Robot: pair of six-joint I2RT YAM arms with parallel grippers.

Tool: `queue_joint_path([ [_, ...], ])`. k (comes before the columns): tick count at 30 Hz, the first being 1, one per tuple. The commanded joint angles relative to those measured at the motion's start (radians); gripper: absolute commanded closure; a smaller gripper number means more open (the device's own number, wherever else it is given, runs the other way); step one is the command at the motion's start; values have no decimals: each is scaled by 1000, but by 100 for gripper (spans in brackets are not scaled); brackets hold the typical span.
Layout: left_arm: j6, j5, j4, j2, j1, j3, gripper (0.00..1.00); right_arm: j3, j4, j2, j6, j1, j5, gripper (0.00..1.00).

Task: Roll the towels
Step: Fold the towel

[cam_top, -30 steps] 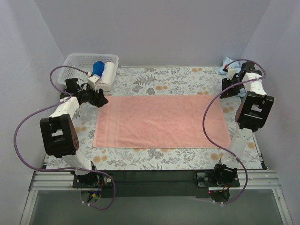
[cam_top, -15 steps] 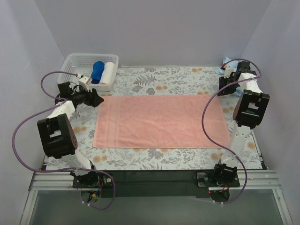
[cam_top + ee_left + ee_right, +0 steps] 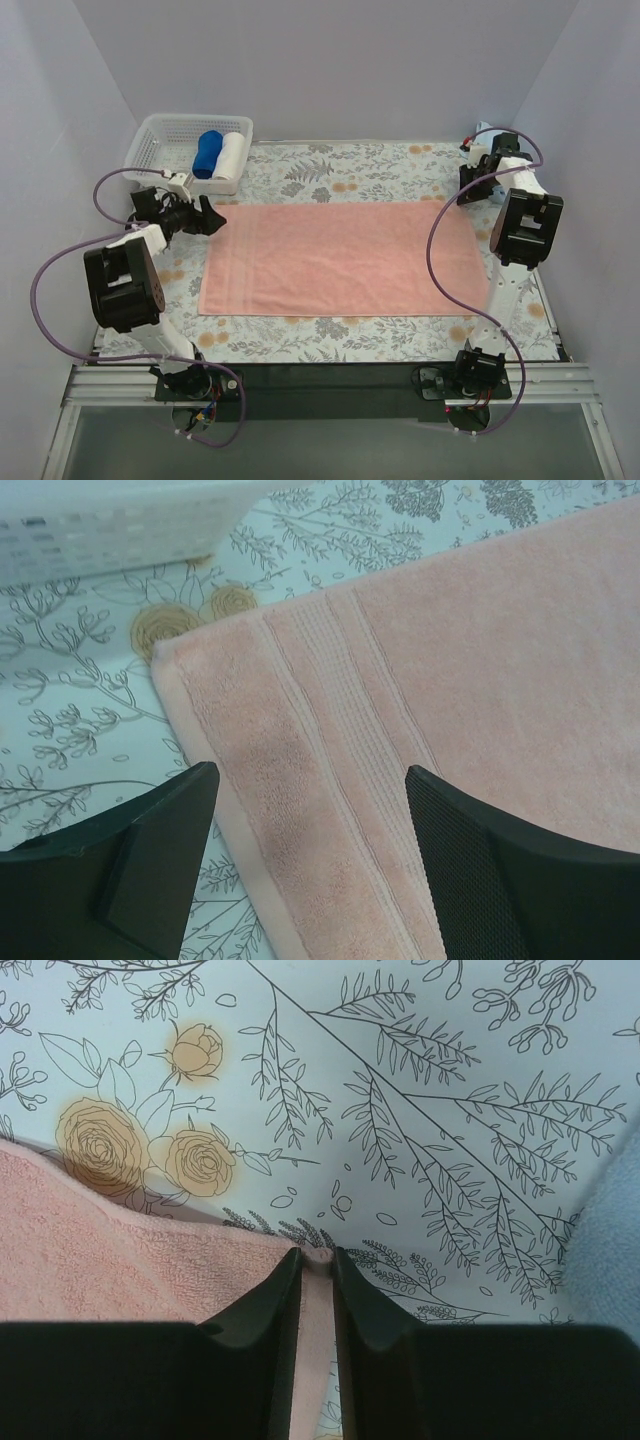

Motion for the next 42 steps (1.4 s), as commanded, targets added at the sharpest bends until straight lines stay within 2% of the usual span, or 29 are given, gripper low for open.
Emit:
queue_joint_path([
  [1, -109, -32, 106, 17, 2, -31, 30, 15, 6, 11, 0, 7, 3, 80],
  [6, -157, -48, 177, 58, 2, -56, 31, -6, 5, -6, -21, 7, 15, 91],
  [7, -162, -60, 184, 64, 1, -57, 32, -3, 3, -7, -20, 7, 22, 99],
  [15, -229, -123, 306, 139, 6, -42, 41, -9, 0, -33, -15, 7, 23, 99],
  [25, -327, -121, 407, 256, 24, 13, 53, -3, -18, -40, -26, 10, 38, 99],
  [42, -396, -49, 485, 377, 25, 81, 57, 15, -34, -37, -40, 10, 54, 99],
])
